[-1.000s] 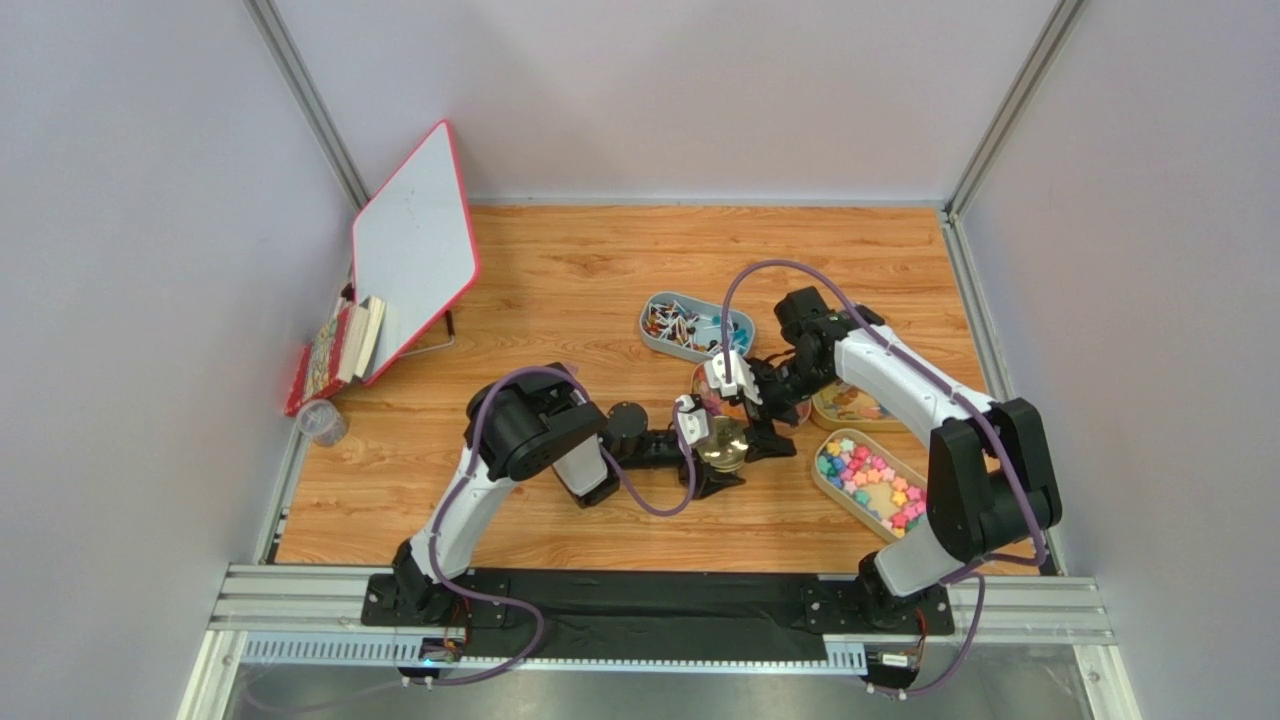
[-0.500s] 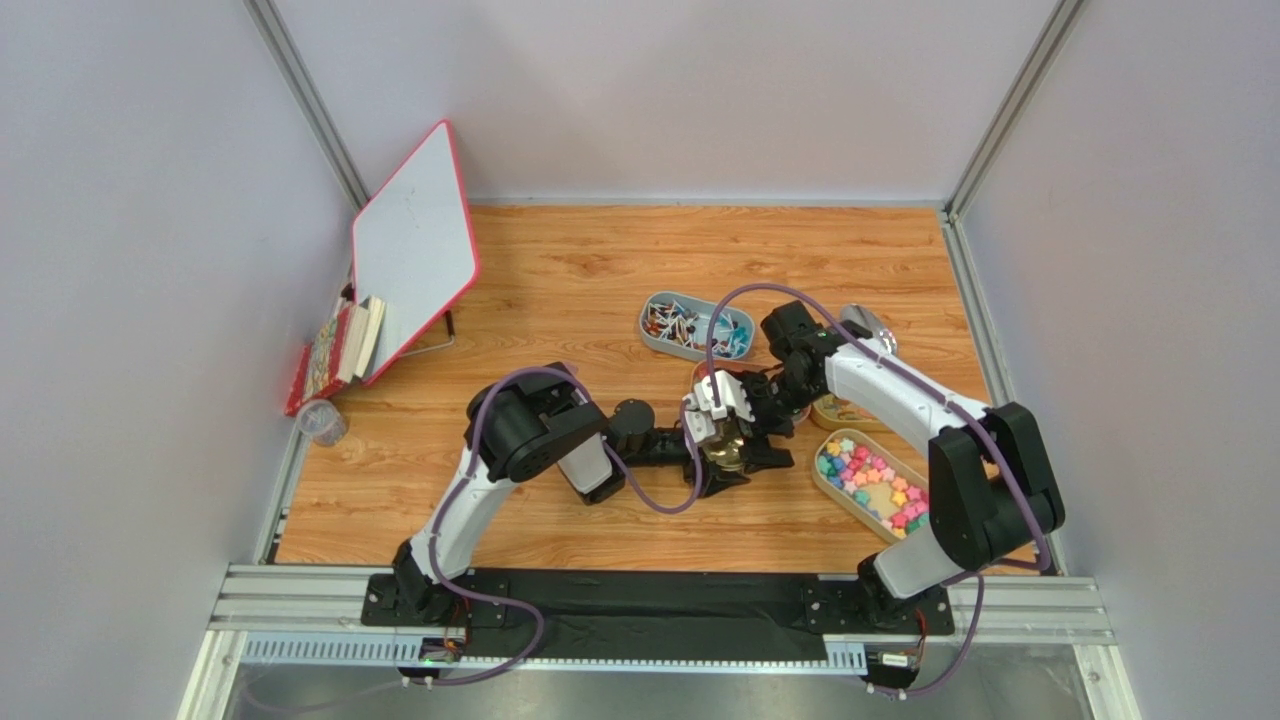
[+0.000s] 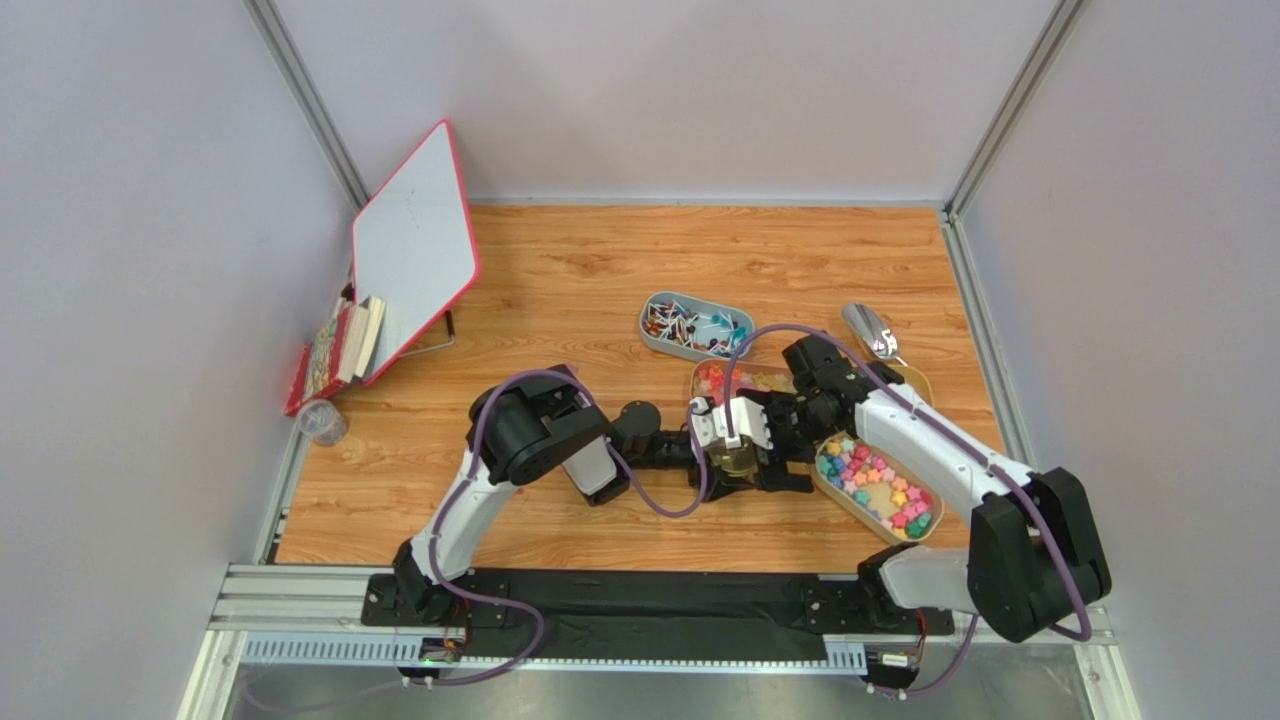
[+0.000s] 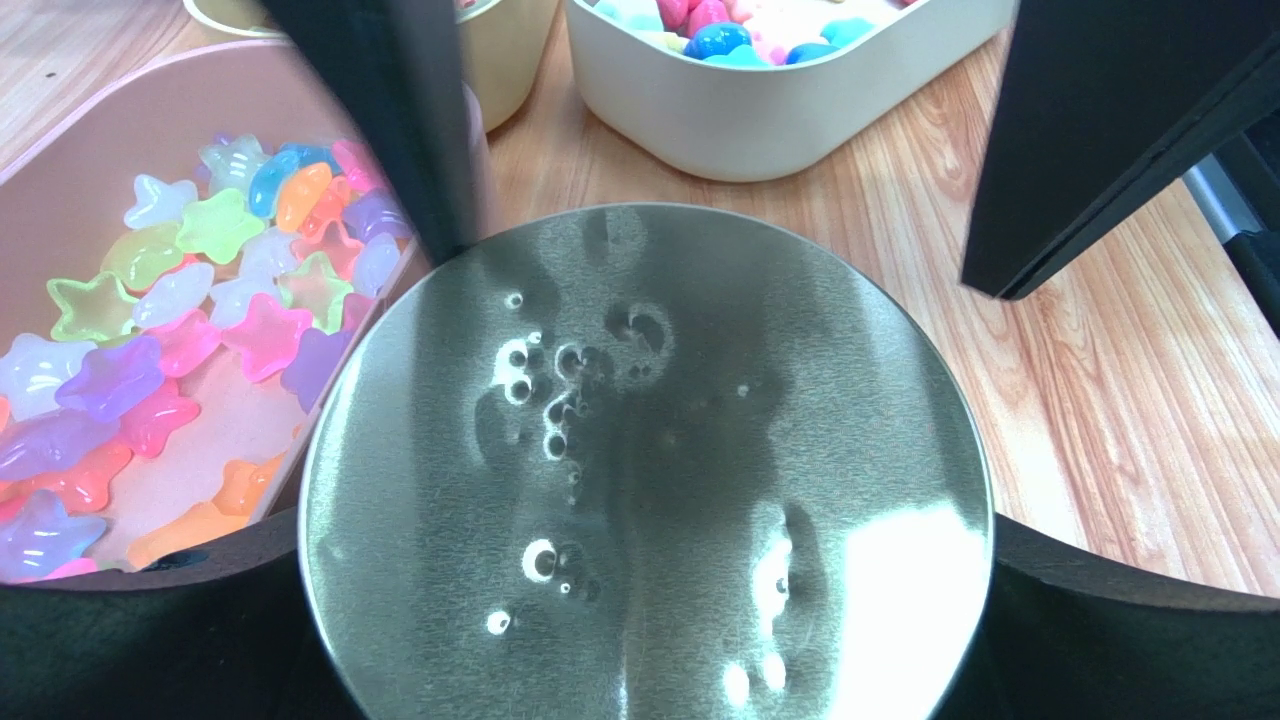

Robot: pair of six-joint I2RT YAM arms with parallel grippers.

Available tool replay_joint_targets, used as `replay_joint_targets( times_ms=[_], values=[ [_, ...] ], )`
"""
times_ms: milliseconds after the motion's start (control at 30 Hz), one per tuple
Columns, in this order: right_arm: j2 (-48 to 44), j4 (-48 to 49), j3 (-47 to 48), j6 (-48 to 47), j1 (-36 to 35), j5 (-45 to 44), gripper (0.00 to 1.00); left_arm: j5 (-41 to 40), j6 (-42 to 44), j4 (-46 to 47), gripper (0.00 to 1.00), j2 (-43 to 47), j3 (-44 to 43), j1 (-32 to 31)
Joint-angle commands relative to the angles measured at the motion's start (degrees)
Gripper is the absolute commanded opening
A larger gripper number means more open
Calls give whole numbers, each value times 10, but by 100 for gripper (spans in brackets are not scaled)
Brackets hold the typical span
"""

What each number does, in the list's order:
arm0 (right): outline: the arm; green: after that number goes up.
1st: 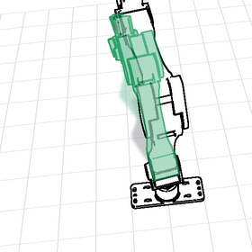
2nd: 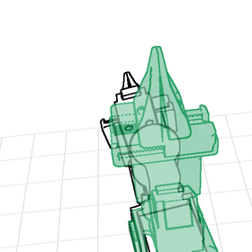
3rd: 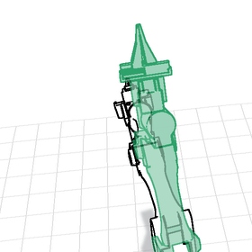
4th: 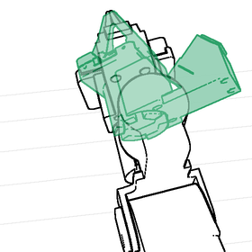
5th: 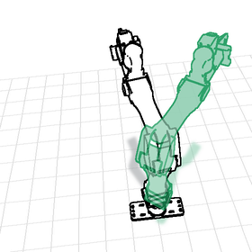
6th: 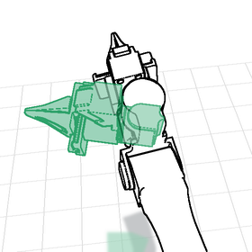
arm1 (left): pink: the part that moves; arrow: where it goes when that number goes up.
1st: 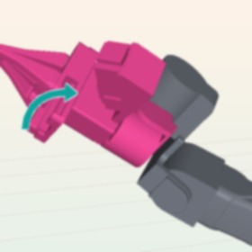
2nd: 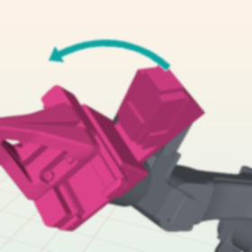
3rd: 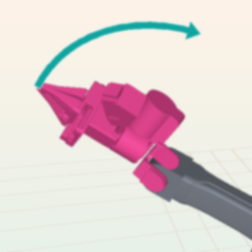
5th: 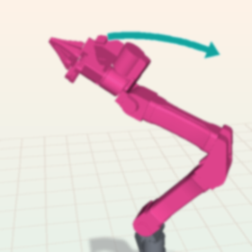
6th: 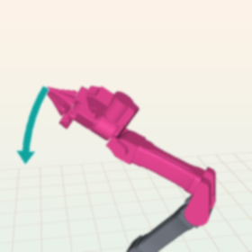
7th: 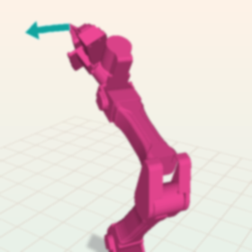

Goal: Pack the candies
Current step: Screw the bottle lid onto the packing bottle.

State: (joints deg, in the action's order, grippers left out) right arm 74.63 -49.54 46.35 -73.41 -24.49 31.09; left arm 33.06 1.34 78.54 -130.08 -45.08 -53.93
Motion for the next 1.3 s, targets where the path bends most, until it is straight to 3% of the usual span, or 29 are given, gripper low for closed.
replay_joint_targets(
  times_ms=[0, 200, 433, 633, 867, 933, 967, 1267],
  values=[
    [-14, -60, -39, 55, -17, -9, 100, -42, 8, -215, 58, -48, 20, 9],
    [-23, -34, -19, 75, 23, -53, 100, -38, 16, -232, 68, -48, 15, 9],
    [-11, -10, 35, 44, 50, -31, 100, -34, 24, -239, 66, -48, 14, 9],
    [18, 7, 73, -34, 74, 59, 100, -27, 24, -248, 67, -47, 15, 9],
    [90, -59, 131, -129, 65, 124, 100, -25, 35, -257, 78, -44, 12, 9],
    [105, -92, 151, -151, 60, 131, 100, -27, 37, -257, 86, -45, 13, 9],
    [113, -100, 153, -155, 58, 133, 100, -27, 38, -258, 99, -45, 13, 9],
    [119, -121, 147, -156, 24, 128, 100, -40, 42, -260, 100, -43, 16, 9]
  ],
)
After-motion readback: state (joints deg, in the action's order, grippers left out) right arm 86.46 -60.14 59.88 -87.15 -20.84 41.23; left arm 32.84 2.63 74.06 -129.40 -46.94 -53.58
